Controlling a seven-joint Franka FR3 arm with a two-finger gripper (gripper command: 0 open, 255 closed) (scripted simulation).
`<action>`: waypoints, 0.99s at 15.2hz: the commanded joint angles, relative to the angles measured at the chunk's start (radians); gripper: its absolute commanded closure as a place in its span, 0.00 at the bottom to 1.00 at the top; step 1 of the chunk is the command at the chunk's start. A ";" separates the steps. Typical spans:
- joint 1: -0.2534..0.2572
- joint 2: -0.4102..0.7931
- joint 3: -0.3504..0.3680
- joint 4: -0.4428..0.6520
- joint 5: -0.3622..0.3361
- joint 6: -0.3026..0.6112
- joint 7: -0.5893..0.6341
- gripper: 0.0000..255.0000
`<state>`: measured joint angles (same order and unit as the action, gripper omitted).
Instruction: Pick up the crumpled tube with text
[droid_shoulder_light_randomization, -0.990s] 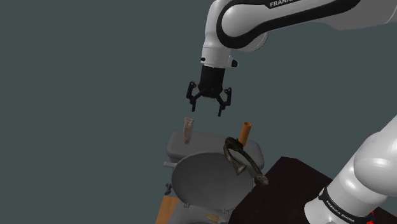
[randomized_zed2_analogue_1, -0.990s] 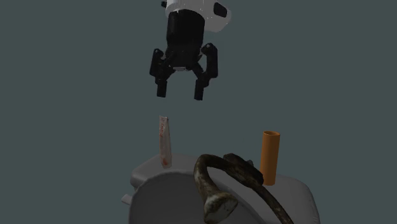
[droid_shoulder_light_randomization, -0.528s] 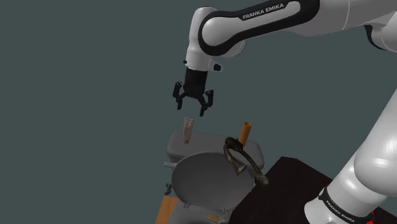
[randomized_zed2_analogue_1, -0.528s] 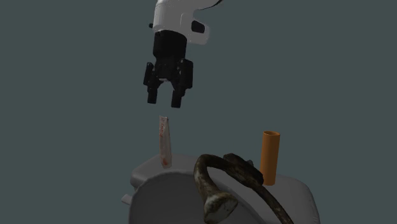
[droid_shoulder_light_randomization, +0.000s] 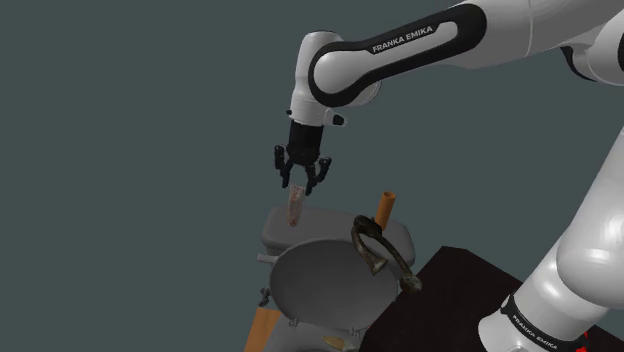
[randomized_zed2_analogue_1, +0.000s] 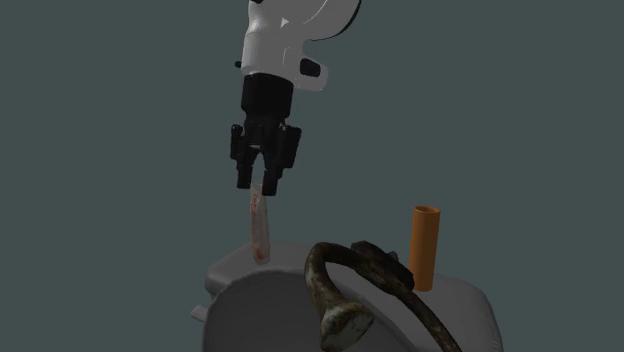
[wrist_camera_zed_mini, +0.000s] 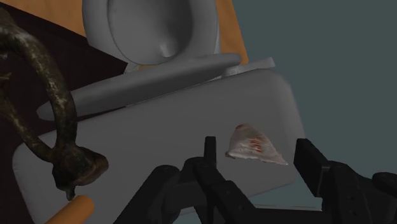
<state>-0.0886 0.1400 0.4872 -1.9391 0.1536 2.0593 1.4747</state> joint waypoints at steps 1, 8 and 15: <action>0.000 0.002 0.000 0.000 -0.001 0.002 0.000 1.00; 0.001 0.003 0.000 0.000 -0.002 0.003 0.002 1.00; -0.004 -0.027 0.001 0.048 0.008 -0.072 0.005 1.00</action>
<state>-0.0920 0.1152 0.4879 -1.9021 0.1618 2.0005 1.4780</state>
